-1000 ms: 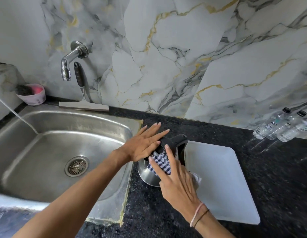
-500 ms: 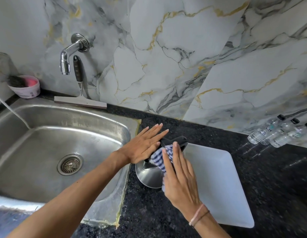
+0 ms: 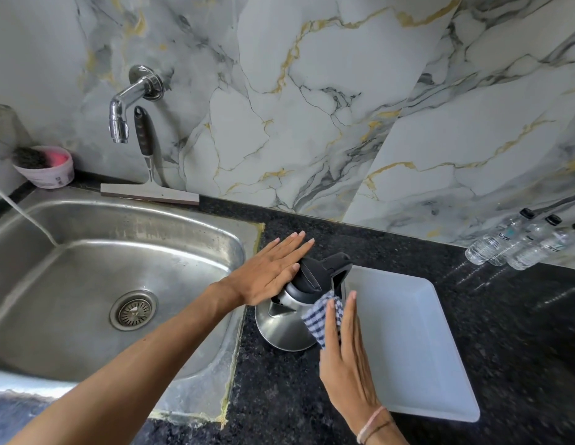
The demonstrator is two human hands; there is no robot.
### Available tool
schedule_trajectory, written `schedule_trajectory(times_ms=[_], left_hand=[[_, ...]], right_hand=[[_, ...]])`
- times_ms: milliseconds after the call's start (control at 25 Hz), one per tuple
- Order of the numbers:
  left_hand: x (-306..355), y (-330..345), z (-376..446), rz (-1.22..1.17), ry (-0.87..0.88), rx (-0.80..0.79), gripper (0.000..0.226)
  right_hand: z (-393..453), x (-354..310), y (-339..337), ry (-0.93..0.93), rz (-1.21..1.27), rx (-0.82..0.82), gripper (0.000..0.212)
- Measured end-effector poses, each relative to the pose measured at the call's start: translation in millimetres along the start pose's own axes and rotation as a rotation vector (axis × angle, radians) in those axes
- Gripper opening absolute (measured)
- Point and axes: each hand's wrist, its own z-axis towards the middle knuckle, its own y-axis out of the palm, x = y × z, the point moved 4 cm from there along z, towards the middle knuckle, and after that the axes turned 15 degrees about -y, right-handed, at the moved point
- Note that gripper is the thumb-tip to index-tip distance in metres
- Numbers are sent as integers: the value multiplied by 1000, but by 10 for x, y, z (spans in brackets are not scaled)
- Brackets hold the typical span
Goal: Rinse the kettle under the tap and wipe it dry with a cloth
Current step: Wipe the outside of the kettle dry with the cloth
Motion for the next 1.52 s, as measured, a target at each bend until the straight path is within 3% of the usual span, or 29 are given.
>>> schedule_trajectory(times_ms=[80, 200, 280, 440, 560, 640, 680, 760, 880, 960, 1080, 1120, 1200, 1320, 1400, 1520], left_hand=[[1, 8, 1, -7, 3, 8, 56], [-9, 14, 3, -24, 0, 18, 55], [-5, 24, 2, -24, -1, 14, 56], [-22, 18, 2, -18, -18, 12, 56], [8, 15, -20, -21, -13, 1, 55], [40, -29, -35, -5, -24, -11, 55], [50, -61, -48, 26, -31, -19, 55], [128, -134, -72, 133, -32, 11, 56], [610, -242, -111, 85, 61, 268, 57], [1104, -155, -70, -18, 123, 307, 63], [1657, 310, 111, -110, 70, -116, 70], [1786, 482, 152, -132, 57, -209, 60], [1922, 778, 215, -242, -14, -214, 32], [1887, 1088, 276, -271, -302, -27, 21], [1772, 1274, 258, -265, -493, -16, 24], [1751, 1562, 183, -101, -675, -134, 34]], right_hand=[[-152, 61, -83, 13, -36, -1, 124], [24, -95, -194, -127, -26, 137, 80], [253, -264, -177, -223, -41, 136, 61], [198, -291, 31, -319, -65, 94, 58], [-108, -155, 30, -281, -26, 68, 77], [-257, 13, -48, -122, 175, 40, 102], [-280, 129, -136, 21, 371, 73, 104], [-334, 442, -273, 431, 835, 262, 89], [-400, 929, -268, 918, 1534, 383, 59], [-444, 1085, -304, 1097, 1892, 225, 60], [-475, 1296, -409, 1022, 2110, -40, 60], [-499, 1382, -414, 978, 2132, -129, 59], [-563, 1572, -353, 961, 2114, -316, 59], [-685, 1891, -205, 939, 1948, -612, 52], [-710, 2090, -182, 774, 1734, -798, 43], [-761, 2369, -104, 443, 1059, -988, 73]])
